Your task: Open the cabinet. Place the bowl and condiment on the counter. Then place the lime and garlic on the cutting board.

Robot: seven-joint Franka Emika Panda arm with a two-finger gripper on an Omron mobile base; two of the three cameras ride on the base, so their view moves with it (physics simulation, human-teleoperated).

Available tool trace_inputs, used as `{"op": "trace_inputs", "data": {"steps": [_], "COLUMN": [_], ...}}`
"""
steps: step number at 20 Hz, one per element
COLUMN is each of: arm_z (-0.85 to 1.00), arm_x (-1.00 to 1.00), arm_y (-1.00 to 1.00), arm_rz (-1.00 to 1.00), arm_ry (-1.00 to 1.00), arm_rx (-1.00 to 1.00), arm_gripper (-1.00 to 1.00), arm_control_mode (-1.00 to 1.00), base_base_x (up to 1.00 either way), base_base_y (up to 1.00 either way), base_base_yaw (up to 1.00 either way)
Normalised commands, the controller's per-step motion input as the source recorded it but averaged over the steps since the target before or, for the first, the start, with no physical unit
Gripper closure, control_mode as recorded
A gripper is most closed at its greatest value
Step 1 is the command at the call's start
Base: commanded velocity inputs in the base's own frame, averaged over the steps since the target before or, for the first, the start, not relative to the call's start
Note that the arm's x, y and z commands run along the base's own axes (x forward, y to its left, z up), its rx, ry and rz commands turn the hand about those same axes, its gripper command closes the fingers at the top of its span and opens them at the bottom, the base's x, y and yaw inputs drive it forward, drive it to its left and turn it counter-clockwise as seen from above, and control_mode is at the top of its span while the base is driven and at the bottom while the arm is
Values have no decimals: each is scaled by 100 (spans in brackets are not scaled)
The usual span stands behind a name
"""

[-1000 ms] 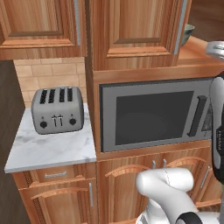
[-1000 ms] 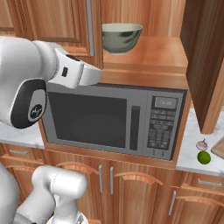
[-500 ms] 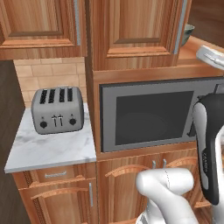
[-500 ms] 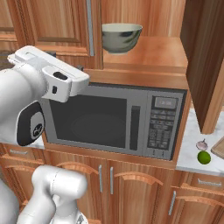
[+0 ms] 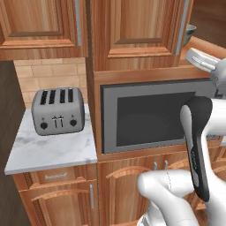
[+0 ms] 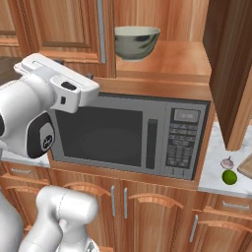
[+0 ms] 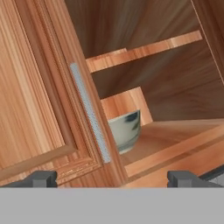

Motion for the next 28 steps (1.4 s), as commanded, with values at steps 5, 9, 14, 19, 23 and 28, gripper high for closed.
{"op": "trace_inputs", "data": {"steps": [5,9,14,19,23,28], "arm_z": [0,0,5,16,12,1], "arm_x": [33,35,40,45,38,34], "arm_y": [0,4,9,2,0,0], "arm_rz": [0,0,2,1,0,1], "arm_ry": [0,0,-1,-3,0,0], "arm_rx": [0,0,-1,-3,-9,-8], "arm_gripper": [-100,-100,-100,-100,-100,-100], "arm_control_mode": [-100,-100,-100,-100,-100,-100], "base_base_x": [0,0,0,0,0,0], "base_base_y": [0,0,0,0,0,0], "base_base_yaw": [0,0,0,0,0,0]}}
